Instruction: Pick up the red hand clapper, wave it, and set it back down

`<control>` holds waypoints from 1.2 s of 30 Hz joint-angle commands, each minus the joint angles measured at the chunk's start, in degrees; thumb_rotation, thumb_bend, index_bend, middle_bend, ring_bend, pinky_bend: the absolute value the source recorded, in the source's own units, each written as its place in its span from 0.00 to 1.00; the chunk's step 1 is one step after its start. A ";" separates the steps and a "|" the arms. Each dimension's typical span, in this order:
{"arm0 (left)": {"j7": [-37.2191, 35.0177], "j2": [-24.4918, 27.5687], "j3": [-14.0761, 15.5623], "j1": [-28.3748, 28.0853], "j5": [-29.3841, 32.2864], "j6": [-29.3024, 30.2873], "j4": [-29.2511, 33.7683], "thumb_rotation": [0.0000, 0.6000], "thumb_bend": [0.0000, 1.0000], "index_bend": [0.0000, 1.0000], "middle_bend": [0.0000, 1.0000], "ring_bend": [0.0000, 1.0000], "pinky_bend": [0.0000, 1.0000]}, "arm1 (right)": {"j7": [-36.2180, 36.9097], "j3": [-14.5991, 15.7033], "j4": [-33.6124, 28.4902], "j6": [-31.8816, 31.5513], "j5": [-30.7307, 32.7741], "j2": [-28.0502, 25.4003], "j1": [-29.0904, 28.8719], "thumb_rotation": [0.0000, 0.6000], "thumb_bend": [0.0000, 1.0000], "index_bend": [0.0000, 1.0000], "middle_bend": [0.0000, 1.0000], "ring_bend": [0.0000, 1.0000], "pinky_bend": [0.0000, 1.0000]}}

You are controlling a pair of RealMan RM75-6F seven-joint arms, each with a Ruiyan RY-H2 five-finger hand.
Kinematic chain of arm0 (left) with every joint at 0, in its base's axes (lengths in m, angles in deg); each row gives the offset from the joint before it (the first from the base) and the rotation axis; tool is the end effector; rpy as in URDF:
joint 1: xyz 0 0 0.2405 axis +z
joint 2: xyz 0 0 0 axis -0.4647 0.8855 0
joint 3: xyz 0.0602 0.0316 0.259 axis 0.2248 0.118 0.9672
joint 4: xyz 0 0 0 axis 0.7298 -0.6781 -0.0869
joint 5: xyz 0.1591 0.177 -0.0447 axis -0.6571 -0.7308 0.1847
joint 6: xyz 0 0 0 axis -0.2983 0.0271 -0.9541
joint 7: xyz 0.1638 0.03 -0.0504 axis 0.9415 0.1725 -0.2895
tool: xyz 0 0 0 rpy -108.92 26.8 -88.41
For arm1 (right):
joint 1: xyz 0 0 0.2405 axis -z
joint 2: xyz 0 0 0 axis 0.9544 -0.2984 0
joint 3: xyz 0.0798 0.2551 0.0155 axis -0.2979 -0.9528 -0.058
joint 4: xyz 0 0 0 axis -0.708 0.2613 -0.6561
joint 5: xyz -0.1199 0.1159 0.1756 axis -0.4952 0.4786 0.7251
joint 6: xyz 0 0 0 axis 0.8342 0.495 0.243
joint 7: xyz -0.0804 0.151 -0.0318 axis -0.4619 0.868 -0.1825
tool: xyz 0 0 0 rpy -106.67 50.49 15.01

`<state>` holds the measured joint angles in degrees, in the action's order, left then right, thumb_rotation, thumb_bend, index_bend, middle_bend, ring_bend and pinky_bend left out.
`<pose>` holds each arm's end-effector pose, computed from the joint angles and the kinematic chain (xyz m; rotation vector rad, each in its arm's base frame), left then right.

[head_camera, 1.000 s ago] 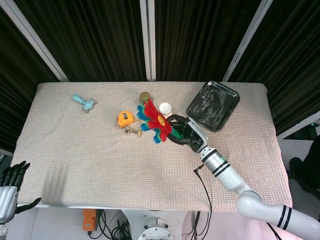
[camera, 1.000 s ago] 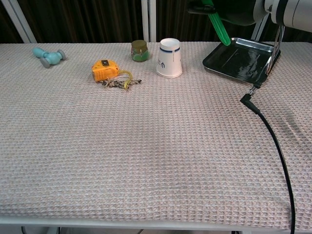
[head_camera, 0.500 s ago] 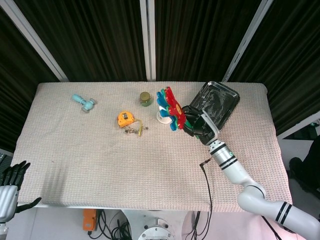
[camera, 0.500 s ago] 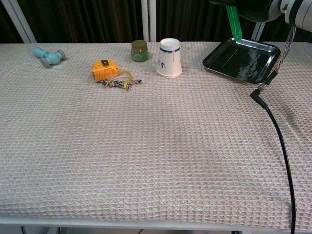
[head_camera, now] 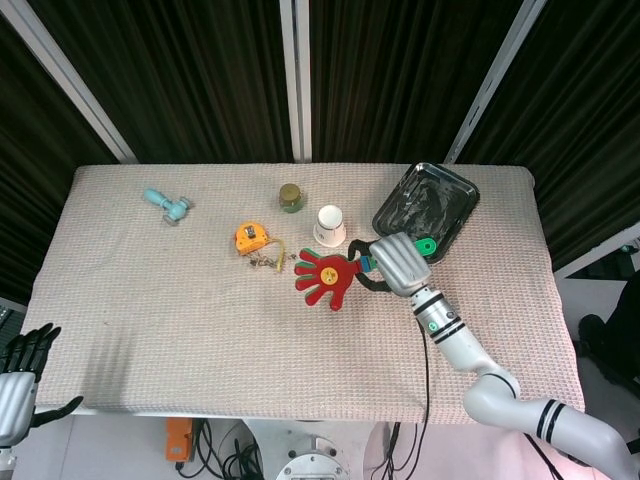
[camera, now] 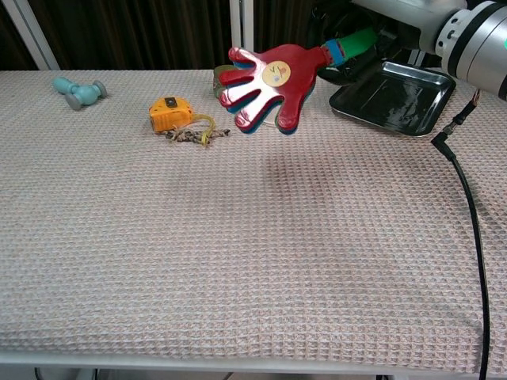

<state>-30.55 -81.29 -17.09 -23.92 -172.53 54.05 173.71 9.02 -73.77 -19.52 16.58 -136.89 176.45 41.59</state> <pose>-0.3620 0.1380 0.1235 -1.3498 -1.0140 -0.8988 -0.0901 -0.4029 -0.0062 1.8361 -0.8495 1.2260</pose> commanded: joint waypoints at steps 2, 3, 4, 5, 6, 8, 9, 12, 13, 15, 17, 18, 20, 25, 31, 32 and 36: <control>-0.02 0.01 -0.02 -0.02 0.04 -0.04 0.00 1.00 0.06 0.03 0.02 0.00 0.01 | -6.10 2.12 -6.88 -2.43 14.72 -0.65 -1.73 1.00 0.44 0.91 0.72 0.71 0.94; -0.03 0.01 -0.04 -0.03 0.06 -0.05 -0.01 1.00 0.06 0.03 0.02 0.00 0.01 | -2.66 1.72 -7.69 -2.71 15.23 -0.63 -1.59 1.00 0.44 0.91 0.72 0.71 0.94; -0.04 0.01 -0.04 -0.04 0.04 -0.04 -0.02 1.00 0.06 0.03 0.02 0.00 0.01 | 1.21 1.27 -8.38 -3.09 15.39 -0.51 -1.38 1.00 0.44 0.91 0.72 0.71 0.94; -0.06 0.01 -0.04 -0.04 0.02 -0.02 -0.02 1.00 0.06 0.03 0.02 0.00 0.01 | 5.48 0.78 -8.96 -3.65 15.11 -0.29 -1.12 1.00 0.44 0.91 0.72 0.71 0.94; -0.04 0.02 -0.04 -0.03 -0.01 0.03 -0.03 1.00 0.06 0.03 0.02 0.00 0.01 | 11.94 0.05 -9.60 -4.79 14.05 0.23 -0.64 1.00 0.44 0.91 0.72 0.71 0.94; -0.08 0.02 -0.05 0.01 -0.01 0.12 -0.07 1.00 0.06 0.03 0.02 0.00 0.01 | 25.82 -1.25 -10.83 -6.27 12.61 1.25 0.38 1.00 0.44 0.91 0.72 0.71 0.94; -0.13 0.03 -0.05 0.04 -0.01 0.15 -0.08 1.00 0.06 0.03 0.02 0.00 0.01 | 32.78 -2.03 -11.86 -5.83 13.02 1.18 0.89 1.00 0.44 0.91 0.72 0.71 0.94; -0.27 0.04 -0.02 0.08 -0.12 0.28 -0.17 1.00 0.06 0.03 0.02 0.00 0.01 | 55.10 -5.43 -15.31 -2.03 16.03 -0.57 2.72 1.00 0.44 0.91 0.72 0.71 0.94; -0.31 0.02 -0.02 0.09 -0.16 0.34 -0.21 1.00 0.06 0.03 0.02 0.00 0.01 | 60.69 -6.50 -16.07 -0.26 17.11 -1.54 3.19 1.00 0.44 0.91 0.72 0.71 0.94; -0.43 0.00 -0.01 0.10 -0.21 0.38 -0.31 1.00 0.06 0.03 0.02 0.00 0.01 | 69.98 -8.40 -16.73 3.03 17.62 -3.85 4.10 1.00 0.44 0.91 0.71 0.71 0.94; -0.49 -0.01 0.01 0.08 -0.25 0.36 -0.40 1.00 0.06 0.03 0.03 0.00 0.01 | 74.64 -8.93 -16.67 3.68 16.27 -4.94 4.81 1.00 0.43 0.91 0.71 0.71 0.94; -0.53 -0.02 0.03 0.06 -0.30 0.35 -0.47 1.00 0.06 0.03 0.03 0.00 0.01 | 77.78 -9.14 -16.84 3.99 15.56 -5.49 5.28 1.00 0.43 0.91 0.71 0.71 0.94; -0.41 -0.05 0.06 0.04 -0.40 0.35 -0.55 1.00 0.06 0.03 0.02 0.00 0.01 | 82.14 -9.60 -16.89 4.34 14.42 -6.20 5.60 1.00 0.42 0.91 0.71 0.71 0.94; -0.20 -0.12 0.01 -0.09 -0.43 0.24 -0.50 1.00 0.06 0.03 0.02 0.00 0.01 | 87.17 -8.13 -14.93 3.35 11.51 -6.65 5.07 1.00 0.41 0.91 0.71 0.71 0.94; 0.19 -0.11 -0.10 -0.34 -0.52 0.08 -0.18 1.00 0.06 0.03 0.02 0.00 0.01 | 73.81 0.01 -9.30 -1.57 1.55 -4.54 1.49 1.00 0.41 0.91 0.71 0.71 0.94; 0.27 -0.09 -0.09 -0.34 -0.47 0.03 -0.12 1.00 0.06 0.03 0.02 0.00 0.01 | 66.51 2.35 -6.74 -3.88 -2.04 -3.53 0.67 1.00 0.40 0.91 0.71 0.71 0.94; 0.15 -0.15 -0.11 -0.37 -0.33 -0.08 -0.08 1.00 0.06 0.03 0.03 0.00 0.01 | 34.75 7.93 4.92 -15.11 -13.92 3.02 -1.08 1.00 0.41 0.90 0.72 0.71 0.95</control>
<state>-30.39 -81.43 -17.21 -24.29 -172.86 53.97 173.62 88.96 -75.47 -28.41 14.31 -133.38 173.09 43.79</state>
